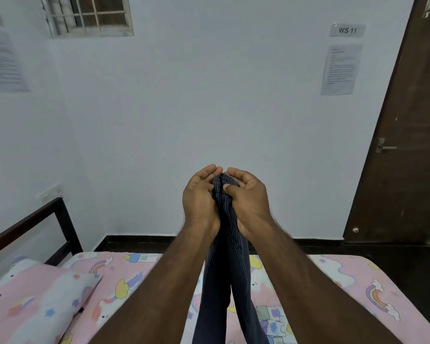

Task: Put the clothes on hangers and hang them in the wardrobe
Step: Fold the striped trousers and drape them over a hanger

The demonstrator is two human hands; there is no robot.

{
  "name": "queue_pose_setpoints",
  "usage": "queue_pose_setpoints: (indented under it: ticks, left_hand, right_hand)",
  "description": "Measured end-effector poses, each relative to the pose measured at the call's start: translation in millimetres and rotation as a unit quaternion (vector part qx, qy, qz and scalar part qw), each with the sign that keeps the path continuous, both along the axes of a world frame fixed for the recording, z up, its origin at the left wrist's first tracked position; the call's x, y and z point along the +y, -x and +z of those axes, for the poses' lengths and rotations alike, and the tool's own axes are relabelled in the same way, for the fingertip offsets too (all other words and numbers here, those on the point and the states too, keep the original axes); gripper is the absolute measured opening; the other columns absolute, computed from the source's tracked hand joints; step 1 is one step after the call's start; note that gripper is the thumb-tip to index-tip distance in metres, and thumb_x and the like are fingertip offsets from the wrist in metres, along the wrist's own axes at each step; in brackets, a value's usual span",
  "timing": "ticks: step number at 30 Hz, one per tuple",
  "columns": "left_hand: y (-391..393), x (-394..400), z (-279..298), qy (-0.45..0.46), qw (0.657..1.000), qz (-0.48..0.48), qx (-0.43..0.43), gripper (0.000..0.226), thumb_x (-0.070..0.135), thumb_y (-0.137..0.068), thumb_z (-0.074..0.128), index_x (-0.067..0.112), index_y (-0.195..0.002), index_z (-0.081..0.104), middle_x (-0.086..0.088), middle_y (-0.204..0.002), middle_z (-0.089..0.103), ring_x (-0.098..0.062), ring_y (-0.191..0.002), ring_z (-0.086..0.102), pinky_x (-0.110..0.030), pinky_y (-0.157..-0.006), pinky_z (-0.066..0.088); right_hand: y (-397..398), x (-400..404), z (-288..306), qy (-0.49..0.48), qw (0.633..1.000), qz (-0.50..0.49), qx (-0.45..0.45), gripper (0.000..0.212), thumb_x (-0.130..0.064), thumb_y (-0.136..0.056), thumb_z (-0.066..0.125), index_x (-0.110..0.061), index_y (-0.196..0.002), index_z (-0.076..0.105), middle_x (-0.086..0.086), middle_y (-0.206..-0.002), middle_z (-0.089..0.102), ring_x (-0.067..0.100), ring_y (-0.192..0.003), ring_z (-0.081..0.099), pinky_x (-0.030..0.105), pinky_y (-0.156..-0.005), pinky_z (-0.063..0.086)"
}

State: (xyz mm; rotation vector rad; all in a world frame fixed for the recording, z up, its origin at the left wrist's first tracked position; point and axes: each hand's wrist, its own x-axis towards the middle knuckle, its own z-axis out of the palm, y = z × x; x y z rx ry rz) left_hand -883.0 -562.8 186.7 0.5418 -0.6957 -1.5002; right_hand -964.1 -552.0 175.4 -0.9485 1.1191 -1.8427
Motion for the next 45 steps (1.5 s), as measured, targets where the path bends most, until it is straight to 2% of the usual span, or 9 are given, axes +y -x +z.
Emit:
queue_pose_setpoints:
  ticks: [7,12,15,21,29,35,40,43,45]
  left_hand:
    - [3.6,-6.2,-9.0,0.047,0.996,0.014,-0.070,0.046,-0.022,-0.088,0.043,0.008,-0.115,0.066,-0.008,-0.111,0.075,-0.026,-0.109,0.071,-0.044,-0.101,0.054]
    - [-5.0,-8.1,-10.9,0.105,0.983,0.010,-0.152,0.047,-0.022,-0.085,0.054,0.010,-0.119,0.064,-0.004,-0.113,0.074,-0.018,-0.110,0.070,-0.039,-0.100,0.055]
    - [-16.3,-15.2,-10.3,0.173,0.936,0.047,-0.304,0.042,-0.012,-0.089,0.058,0.016,-0.119,0.066,0.002,-0.116,0.072,-0.006,-0.112,0.067,-0.036,-0.106,0.050]
    - [-26.7,-25.0,11.4,0.311,0.771,0.038,-0.554,0.038,0.018,-0.097,0.062,0.028,-0.133,0.062,0.012,-0.131,0.065,-0.003,-0.122,0.056,-0.028,-0.110,0.041]
    - [-24.0,-21.3,18.6,0.347,0.726,0.071,-0.589,0.033,0.017,-0.094,0.065,0.022,-0.126,0.067,0.008,-0.121,0.067,-0.006,-0.113,0.058,-0.024,-0.098,0.042]
    - [-28.4,-29.4,15.8,0.314,0.765,0.065,-0.558,0.030,0.028,-0.091,0.072,0.029,-0.121,0.068,0.010,-0.101,0.069,-0.006,-0.093,0.065,-0.028,-0.087,0.054]
    - [-66.3,-38.7,-7.2,0.208,0.820,-0.085,-0.526,0.065,0.051,-0.071,0.083,0.035,-0.129,0.060,0.008,-0.119,0.067,-0.012,-0.110,0.067,-0.038,-0.095,0.055]
    - [-81.8,-40.1,-36.0,0.136,0.866,-0.152,-0.457,0.046,0.023,-0.080,0.084,0.015,-0.120,0.064,-0.005,-0.110,0.075,-0.025,-0.107,0.071,-0.045,-0.097,0.056]
    - [-82.2,-38.3,-40.7,0.097,0.910,-0.097,-0.391,0.028,0.012,-0.086,0.077,0.004,-0.111,0.066,-0.008,-0.100,0.076,-0.026,-0.098,0.072,-0.041,-0.090,0.059]
  right_hand:
    - [-1.5,3.3,-2.4,0.025,0.999,0.045,0.009,0.038,0.001,-0.091,0.067,-0.013,-0.125,0.061,0.004,-0.113,0.075,0.018,-0.106,0.071,0.041,-0.101,0.054]
    - [15.7,5.5,4.0,0.024,0.998,0.061,-0.002,0.043,0.012,-0.091,0.059,-0.012,-0.126,0.059,0.010,-0.110,0.075,0.023,-0.101,0.073,0.041,-0.093,0.057]
    - [30.0,5.6,9.2,0.022,0.997,0.072,0.001,0.044,0.015,-0.092,0.055,-0.014,-0.125,0.058,0.013,-0.115,0.072,0.026,-0.101,0.073,0.041,-0.089,0.058]
    - [45.7,9.3,23.6,0.041,0.995,0.087,0.011,0.039,0.012,-0.092,0.057,-0.018,-0.118,0.054,0.014,-0.106,0.063,0.024,-0.089,0.068,0.037,-0.078,0.058]
    - [53.0,15.2,25.8,0.052,0.991,0.113,-0.041,0.045,0.013,-0.089,0.061,-0.010,-0.127,0.052,0.015,-0.100,0.071,0.025,-0.088,0.071,0.037,-0.080,0.060]
    - [51.2,12.1,17.5,0.017,0.981,0.025,0.194,0.051,-0.013,-0.076,0.087,-0.020,-0.121,0.064,0.006,-0.103,0.074,0.021,-0.093,0.074,0.040,-0.084,0.061]
    - [59.7,8.4,15.7,0.040,0.990,-0.032,0.129,0.028,0.001,-0.084,0.076,-0.012,-0.108,0.070,0.011,-0.100,0.074,0.024,-0.092,0.073,0.046,-0.090,0.059]
    - [67.3,6.6,12.6,0.036,0.993,-0.031,0.112,0.028,0.003,-0.085,0.073,-0.014,-0.107,0.071,0.012,-0.100,0.074,0.021,-0.089,0.073,0.043,-0.091,0.059]
    - [71.1,4.8,9.5,0.029,0.992,-0.035,0.114,0.028,0.001,-0.086,0.074,-0.017,-0.107,0.071,0.011,-0.103,0.074,0.022,-0.094,0.073,0.042,-0.092,0.058]
